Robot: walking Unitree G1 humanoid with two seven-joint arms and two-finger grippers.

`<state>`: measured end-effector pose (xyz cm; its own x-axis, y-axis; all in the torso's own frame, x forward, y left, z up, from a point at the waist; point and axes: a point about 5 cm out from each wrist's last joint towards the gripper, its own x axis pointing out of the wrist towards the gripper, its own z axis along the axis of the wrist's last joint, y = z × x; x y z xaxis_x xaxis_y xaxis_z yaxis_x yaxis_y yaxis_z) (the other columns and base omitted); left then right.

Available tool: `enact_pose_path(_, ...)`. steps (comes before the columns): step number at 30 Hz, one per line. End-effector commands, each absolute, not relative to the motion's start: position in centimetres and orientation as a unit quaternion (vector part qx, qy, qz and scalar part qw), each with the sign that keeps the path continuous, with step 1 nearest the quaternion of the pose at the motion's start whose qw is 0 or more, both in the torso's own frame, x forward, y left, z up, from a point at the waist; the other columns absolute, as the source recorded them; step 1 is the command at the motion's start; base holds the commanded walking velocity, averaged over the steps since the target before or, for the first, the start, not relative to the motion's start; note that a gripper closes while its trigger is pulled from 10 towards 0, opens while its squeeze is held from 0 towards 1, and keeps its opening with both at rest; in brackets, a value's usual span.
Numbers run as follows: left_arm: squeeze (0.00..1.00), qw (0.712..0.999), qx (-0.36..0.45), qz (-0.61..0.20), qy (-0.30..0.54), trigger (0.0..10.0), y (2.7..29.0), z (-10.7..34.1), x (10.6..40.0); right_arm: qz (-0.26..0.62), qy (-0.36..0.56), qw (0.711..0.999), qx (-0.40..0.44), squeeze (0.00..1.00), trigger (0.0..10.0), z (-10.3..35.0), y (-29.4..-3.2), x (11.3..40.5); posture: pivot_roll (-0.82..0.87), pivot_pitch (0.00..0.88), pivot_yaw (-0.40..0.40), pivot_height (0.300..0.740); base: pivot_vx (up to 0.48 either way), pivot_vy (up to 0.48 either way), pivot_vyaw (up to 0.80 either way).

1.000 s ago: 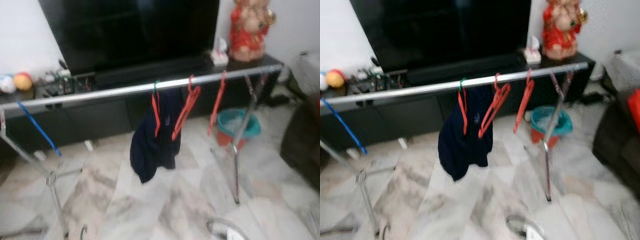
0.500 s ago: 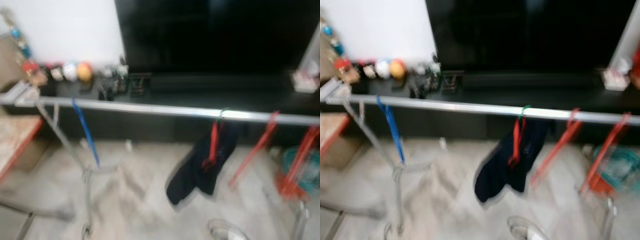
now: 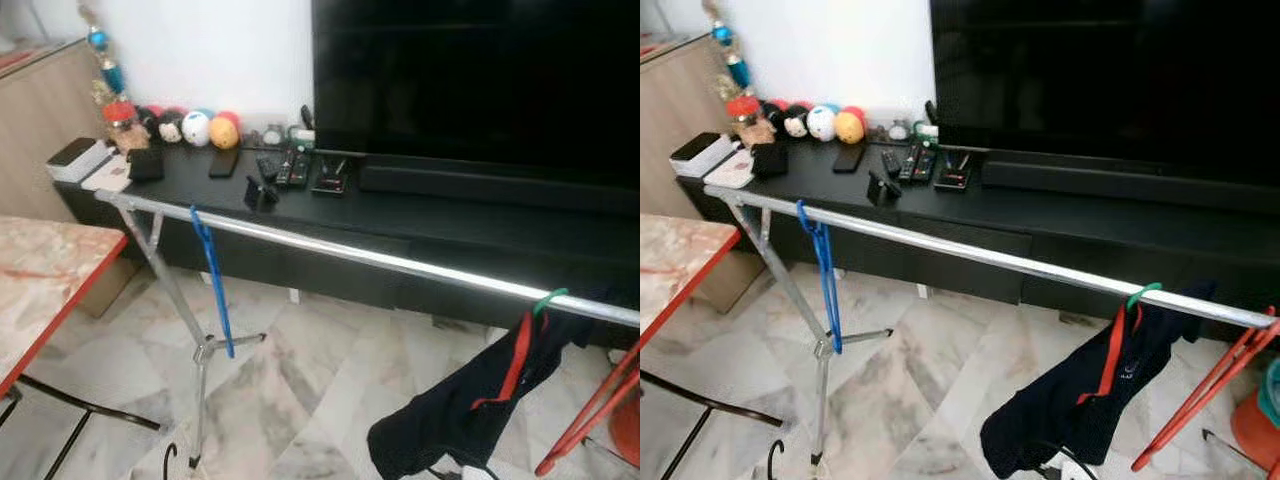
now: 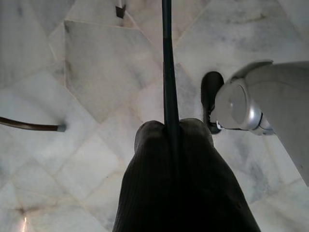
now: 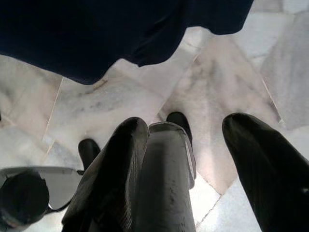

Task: Hang hanger

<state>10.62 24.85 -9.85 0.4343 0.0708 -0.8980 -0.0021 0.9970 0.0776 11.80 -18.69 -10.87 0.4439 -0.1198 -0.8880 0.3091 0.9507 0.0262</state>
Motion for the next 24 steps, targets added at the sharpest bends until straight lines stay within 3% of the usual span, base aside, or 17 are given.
enact_pose_path(1,0.0,0.839,0.037,0.02,0.543,10.0,25.02,-9.98,10.07,-0.134,0.524,0.835,0.102,0.0,10.0,-11.18,-18.26,10.94,-0.04,0.0,0.065,0.74,0.0,0.0,0.0)
enact_pose_path(24,0.0,0.841,0.042,0.017,0.539,10.0,24.95,-9.94,10.25,-0.128,0.512,0.84,0.125,0.0,10.0,-11.1,-18.1,11.16,-0.05,0.0,0.064,0.74,0.0,0.0,0.0)
